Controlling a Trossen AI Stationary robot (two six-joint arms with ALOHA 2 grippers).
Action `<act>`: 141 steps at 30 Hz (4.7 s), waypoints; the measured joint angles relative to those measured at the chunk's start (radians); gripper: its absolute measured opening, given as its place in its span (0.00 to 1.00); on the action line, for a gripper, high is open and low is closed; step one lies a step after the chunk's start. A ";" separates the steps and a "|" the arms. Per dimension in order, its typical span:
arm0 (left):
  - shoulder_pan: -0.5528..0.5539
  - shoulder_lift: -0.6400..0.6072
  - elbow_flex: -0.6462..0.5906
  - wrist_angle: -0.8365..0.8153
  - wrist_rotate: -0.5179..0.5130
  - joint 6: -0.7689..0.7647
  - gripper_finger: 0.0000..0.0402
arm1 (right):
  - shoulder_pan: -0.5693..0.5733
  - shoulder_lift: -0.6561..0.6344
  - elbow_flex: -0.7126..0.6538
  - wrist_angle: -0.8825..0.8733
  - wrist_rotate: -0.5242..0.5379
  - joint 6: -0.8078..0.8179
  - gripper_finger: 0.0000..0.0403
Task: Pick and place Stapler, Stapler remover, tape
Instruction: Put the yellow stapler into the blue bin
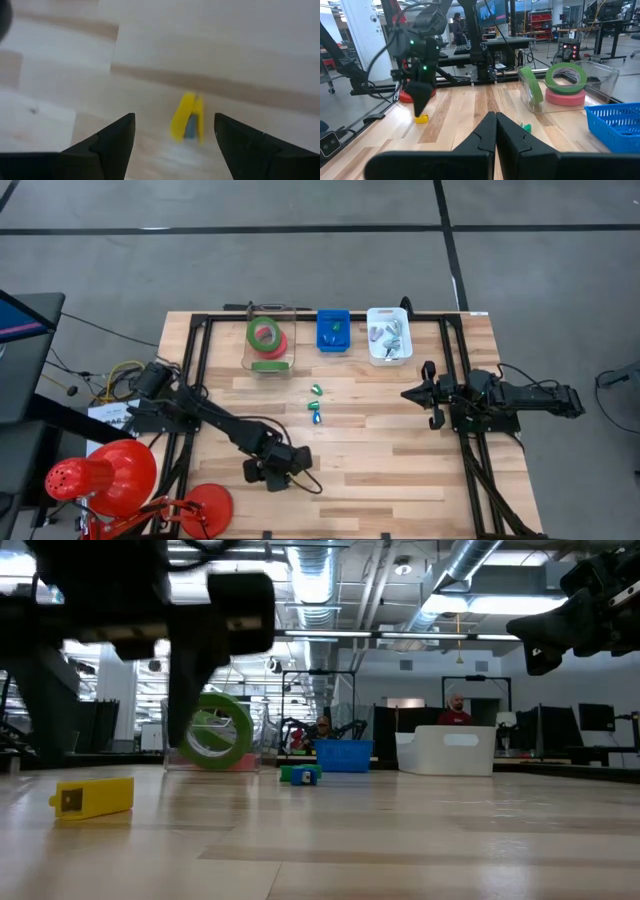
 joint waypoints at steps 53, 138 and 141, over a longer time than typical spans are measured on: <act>-0.016 0.033 -0.034 0.013 -0.007 0.071 0.27 | 0.000 0.000 0.000 0.000 0.000 0.000 0.00; 0.805 -0.405 -0.034 0.478 -0.130 -0.075 0.27 | 0.000 0.000 0.000 0.000 0.000 0.000 0.00; 0.824 -0.405 -0.034 0.507 -0.157 -0.111 0.27 | 0.000 0.000 0.000 0.000 0.000 0.000 0.00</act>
